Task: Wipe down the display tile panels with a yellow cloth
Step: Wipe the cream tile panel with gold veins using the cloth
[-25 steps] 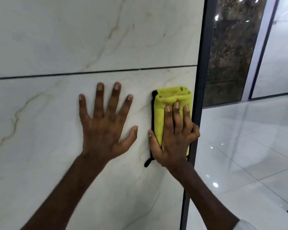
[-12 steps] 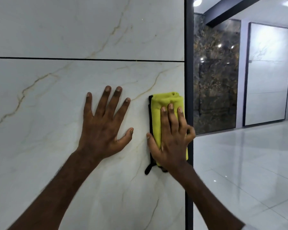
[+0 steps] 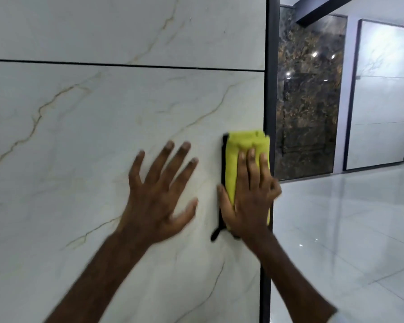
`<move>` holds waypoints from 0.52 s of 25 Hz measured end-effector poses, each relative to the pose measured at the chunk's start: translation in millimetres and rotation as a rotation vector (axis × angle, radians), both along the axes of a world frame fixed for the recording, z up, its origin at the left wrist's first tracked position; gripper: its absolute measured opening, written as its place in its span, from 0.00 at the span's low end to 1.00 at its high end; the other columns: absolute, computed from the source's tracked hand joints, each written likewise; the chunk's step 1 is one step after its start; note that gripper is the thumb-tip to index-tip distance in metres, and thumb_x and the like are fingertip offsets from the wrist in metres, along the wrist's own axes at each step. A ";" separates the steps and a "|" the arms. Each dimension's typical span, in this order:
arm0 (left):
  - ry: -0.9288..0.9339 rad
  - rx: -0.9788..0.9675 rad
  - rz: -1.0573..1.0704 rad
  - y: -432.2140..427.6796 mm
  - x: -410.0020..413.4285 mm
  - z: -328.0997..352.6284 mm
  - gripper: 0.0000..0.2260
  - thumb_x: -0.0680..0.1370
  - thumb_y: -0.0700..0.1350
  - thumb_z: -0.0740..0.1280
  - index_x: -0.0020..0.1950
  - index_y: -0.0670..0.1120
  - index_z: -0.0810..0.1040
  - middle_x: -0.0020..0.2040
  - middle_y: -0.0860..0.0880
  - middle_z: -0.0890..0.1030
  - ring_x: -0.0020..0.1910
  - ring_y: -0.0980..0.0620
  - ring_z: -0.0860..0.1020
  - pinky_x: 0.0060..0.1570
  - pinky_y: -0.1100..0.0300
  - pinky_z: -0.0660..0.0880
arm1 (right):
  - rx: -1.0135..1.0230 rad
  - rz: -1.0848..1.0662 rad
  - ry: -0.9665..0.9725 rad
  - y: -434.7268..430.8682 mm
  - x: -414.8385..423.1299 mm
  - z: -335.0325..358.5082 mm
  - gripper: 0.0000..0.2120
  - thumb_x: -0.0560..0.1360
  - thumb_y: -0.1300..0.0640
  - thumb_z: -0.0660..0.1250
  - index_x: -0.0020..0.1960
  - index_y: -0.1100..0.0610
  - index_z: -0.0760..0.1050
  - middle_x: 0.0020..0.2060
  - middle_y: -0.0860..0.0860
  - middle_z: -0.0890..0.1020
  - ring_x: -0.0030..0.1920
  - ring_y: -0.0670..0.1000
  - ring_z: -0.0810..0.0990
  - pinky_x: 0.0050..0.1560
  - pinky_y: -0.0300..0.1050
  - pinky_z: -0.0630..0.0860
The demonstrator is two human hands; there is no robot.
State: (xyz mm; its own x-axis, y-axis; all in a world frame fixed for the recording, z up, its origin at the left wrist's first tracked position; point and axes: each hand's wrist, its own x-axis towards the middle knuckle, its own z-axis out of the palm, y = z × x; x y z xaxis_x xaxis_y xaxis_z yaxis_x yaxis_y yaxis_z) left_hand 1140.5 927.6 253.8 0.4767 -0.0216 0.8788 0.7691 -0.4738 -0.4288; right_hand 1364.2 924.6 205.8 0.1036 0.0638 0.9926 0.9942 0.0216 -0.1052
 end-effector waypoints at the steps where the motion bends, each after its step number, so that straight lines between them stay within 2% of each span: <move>1: 0.008 -0.042 0.001 -3.3 -0.2 -27.6 0.32 0.79 0.58 0.64 0.79 0.44 0.70 0.82 0.41 0.62 0.82 0.39 0.61 0.76 0.30 0.54 | -0.033 -0.003 0.003 -2.3 -1.3 -40.4 0.37 0.80 0.40 0.61 0.83 0.58 0.59 0.82 0.56 0.60 0.81 0.63 0.61 0.63 0.67 0.67; 4: 0.064 -0.103 0.139 5.6 -10.9 -87.1 0.36 0.76 0.59 0.68 0.81 0.45 0.67 0.83 0.41 0.61 0.83 0.39 0.58 0.78 0.32 0.51 | -0.112 0.010 0.017 -11.8 -5.6 -106.2 0.38 0.80 0.39 0.60 0.83 0.58 0.55 0.82 0.55 0.59 0.80 0.64 0.61 0.61 0.69 0.69; 6: 0.081 -0.076 0.160 14.1 -15.1 -95.4 0.36 0.76 0.58 0.68 0.81 0.45 0.67 0.82 0.41 0.62 0.83 0.39 0.58 0.79 0.32 0.50 | -0.100 0.046 -0.015 -11.6 -3.5 -79.3 0.37 0.81 0.39 0.59 0.83 0.57 0.56 0.82 0.56 0.59 0.80 0.64 0.60 0.62 0.69 0.69; 10: 0.050 -0.032 0.127 17.6 -9.6 -98.0 0.36 0.76 0.58 0.67 0.81 0.45 0.66 0.82 0.41 0.62 0.83 0.39 0.57 0.79 0.33 0.48 | -0.019 0.040 -0.012 -2.3 1.4 36.8 0.37 0.80 0.38 0.59 0.82 0.57 0.60 0.81 0.57 0.63 0.81 0.62 0.61 0.63 0.64 0.65; 13: 0.037 -0.026 0.149 18.7 -10.2 -100.3 0.36 0.77 0.59 0.66 0.82 0.44 0.65 0.82 0.41 0.62 0.83 0.39 0.58 0.79 0.33 0.48 | 0.023 0.040 -0.030 0.1 -2.8 26.9 0.37 0.80 0.39 0.59 0.82 0.59 0.61 0.81 0.58 0.63 0.81 0.62 0.61 0.63 0.65 0.66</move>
State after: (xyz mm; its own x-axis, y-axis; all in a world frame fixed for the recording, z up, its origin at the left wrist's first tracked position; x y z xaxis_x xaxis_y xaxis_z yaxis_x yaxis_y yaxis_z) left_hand 1130.3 946.2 153.5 0.5052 0.0741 0.8598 0.8154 -0.3672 -0.4475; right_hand 1361.4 924.6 232.6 0.0714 0.0447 0.9964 0.9952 0.0632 -0.0741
